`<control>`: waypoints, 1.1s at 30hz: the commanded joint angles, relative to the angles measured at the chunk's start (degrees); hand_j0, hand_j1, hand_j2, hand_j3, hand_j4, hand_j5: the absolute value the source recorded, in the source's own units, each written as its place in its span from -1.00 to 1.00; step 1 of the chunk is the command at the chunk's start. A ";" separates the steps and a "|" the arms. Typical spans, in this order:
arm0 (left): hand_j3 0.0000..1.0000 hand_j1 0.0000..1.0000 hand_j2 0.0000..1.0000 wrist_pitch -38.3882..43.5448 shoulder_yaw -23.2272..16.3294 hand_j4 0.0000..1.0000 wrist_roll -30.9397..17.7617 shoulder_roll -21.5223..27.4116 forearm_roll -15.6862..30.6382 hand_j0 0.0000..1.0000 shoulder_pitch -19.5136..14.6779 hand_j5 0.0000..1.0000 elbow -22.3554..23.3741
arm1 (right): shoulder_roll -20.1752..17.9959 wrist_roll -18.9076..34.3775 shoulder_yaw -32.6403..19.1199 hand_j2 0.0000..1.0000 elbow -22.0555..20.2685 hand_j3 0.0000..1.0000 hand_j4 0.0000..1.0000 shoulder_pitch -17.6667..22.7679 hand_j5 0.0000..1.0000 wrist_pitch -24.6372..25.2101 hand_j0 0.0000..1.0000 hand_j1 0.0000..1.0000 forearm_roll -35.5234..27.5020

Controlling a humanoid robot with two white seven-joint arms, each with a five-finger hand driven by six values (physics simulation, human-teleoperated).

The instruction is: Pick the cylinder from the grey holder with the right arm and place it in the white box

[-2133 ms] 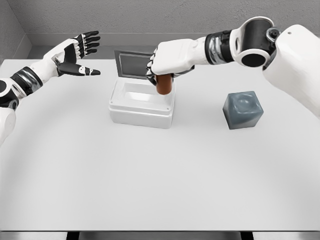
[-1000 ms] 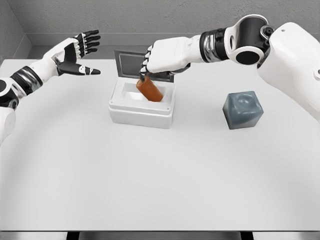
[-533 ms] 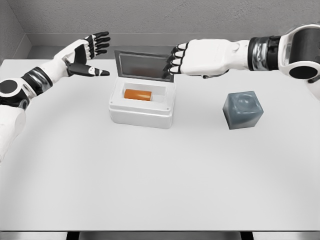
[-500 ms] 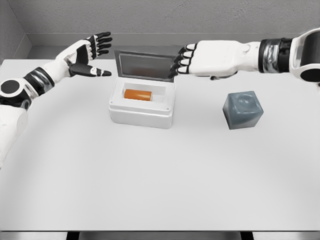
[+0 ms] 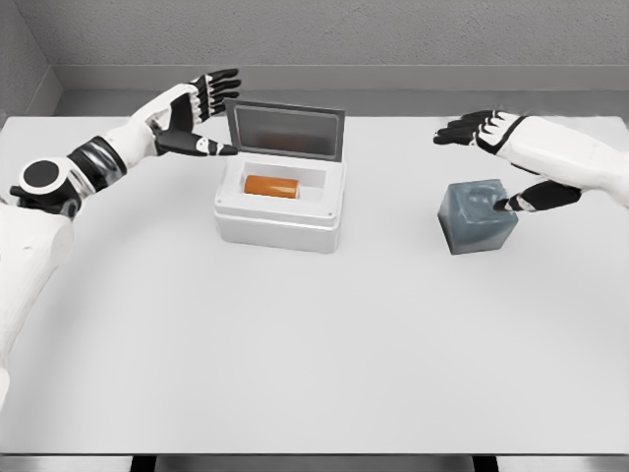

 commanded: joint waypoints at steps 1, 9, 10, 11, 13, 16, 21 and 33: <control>1.00 1.00 1.00 -0.07 0.01 1.00 0.00 0.22 0.50 1.00 0.18 1.00 -2.21 | 5.06 -0.05 -3.67 1.00 0.16 1.00 1.00 0.35 1.00 0.26 1.00 1.00 -1.11; 1.00 1.00 1.00 -0.15 0.10 1.00 0.00 1.27 0.85 1.00 2.37 1.00 -8.71 | 6.73 -0.05 -7.72 1.00 1.04 1.00 1.00 5.63 1.00 0.26 1.00 1.00 -1.90; 1.00 1.00 1.00 -0.15 0.10 1.00 0.00 1.89 0.94 1.00 2.37 1.00 -9.68 | 6.82 -0.05 -7.81 1.00 0.95 1.00 1.00 5.72 1.00 0.26 1.00 1.00 -1.90; 1.00 1.00 1.00 -0.15 0.10 1.00 0.00 2.68 0.94 1.00 2.81 1.00 -10.56 | 6.82 -0.05 -7.81 1.00 0.95 1.00 1.00 5.72 1.00 0.26 1.00 1.00 -1.90; 1.00 1.00 1.00 -0.07 0.18 1.00 0.00 4.52 1.03 1.00 3.96 1.00 -13.02 | 6.91 -0.05 -7.81 1.00 0.86 1.00 1.00 5.72 1.00 0.26 1.00 1.00 -1.90; 1.00 1.00 1.00 -0.15 0.27 1.00 0.00 5.49 1.03 1.00 4.13 1.00 -13.63 | 6.91 -0.05 -7.81 1.00 0.86 1.00 1.00 5.80 1.00 0.26 1.00 1.00 -1.90; 1.00 1.00 1.00 -0.15 0.62 1.00 0.00 9.71 1.12 1.00 4.31 1.00 -13.55 | 6.91 -0.05 -7.81 1.00 0.69 1.00 1.00 5.98 1.00 0.26 1.00 1.00 -1.90; 1.00 1.00 1.00 -0.42 0.71 1.00 0.00 27.11 6.57 1.00 9.84 1.00 -18.91 | 7.35 -0.05 -7.81 1.00 0.69 1.00 1.00 6.07 1.00 0.26 1.00 1.00 -1.90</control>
